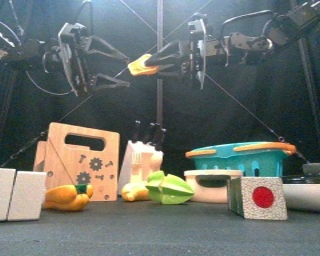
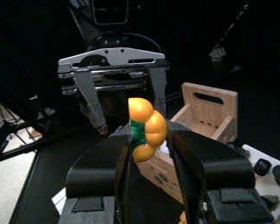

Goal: Drop squash half near other squash half

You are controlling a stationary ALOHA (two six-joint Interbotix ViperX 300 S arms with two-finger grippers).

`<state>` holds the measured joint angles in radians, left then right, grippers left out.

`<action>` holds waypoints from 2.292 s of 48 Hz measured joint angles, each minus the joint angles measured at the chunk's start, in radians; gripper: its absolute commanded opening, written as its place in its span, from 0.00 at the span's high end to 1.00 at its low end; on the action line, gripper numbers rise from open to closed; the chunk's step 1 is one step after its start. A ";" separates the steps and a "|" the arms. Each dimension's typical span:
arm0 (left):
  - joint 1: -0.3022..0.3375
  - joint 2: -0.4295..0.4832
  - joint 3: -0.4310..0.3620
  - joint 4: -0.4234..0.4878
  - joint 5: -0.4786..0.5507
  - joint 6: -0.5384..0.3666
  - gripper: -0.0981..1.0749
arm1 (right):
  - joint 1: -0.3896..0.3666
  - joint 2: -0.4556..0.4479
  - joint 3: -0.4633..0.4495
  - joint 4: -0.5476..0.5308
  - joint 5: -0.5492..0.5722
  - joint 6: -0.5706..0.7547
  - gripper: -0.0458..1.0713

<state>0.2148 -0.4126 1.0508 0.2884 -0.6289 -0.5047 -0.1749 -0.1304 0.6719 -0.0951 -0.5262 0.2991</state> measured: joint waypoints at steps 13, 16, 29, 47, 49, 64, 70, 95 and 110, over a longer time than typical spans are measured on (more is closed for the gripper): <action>-0.002 -0.147 0.100 -0.074 0.064 0.002 0.10 | 0.077 0.103 -0.020 -0.268 0.058 0.002 0.40; -0.009 -0.183 0.120 -0.075 0.115 0.002 0.10 | 0.118 0.149 -0.049 -0.337 0.091 0.002 0.40; -0.060 -0.215 0.164 -0.012 0.224 0.003 0.10 | 0.222 0.341 -0.250 -0.538 0.296 0.000 0.40; -0.061 -0.216 0.198 0.000 0.225 0.005 0.10 | 0.268 0.511 -0.479 -0.684 0.575 0.000 0.40; -0.060 -0.216 0.201 0.000 0.225 0.003 0.10 | 0.270 0.517 -0.485 -0.689 0.583 0.000 0.40; -0.061 -0.218 0.204 -0.002 0.225 0.003 0.10 | 0.307 0.543 -0.502 -0.749 0.647 0.000 0.39; -0.061 -0.218 0.206 -0.002 0.225 0.003 0.10 | 0.307 0.558 -0.514 -0.767 0.661 0.000 0.39; -0.060 -0.218 0.215 0.000 0.227 0.002 0.10 | 0.308 0.560 -0.522 -0.801 0.713 -0.003 0.37; -0.060 -0.218 0.216 -0.002 0.235 0.002 0.10 | 0.313 0.560 -0.520 -0.804 0.721 -0.006 0.30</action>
<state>0.1549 -0.6305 1.2671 0.2869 -0.3942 -0.5031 0.1381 0.4295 0.1519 -0.8989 0.1948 0.2930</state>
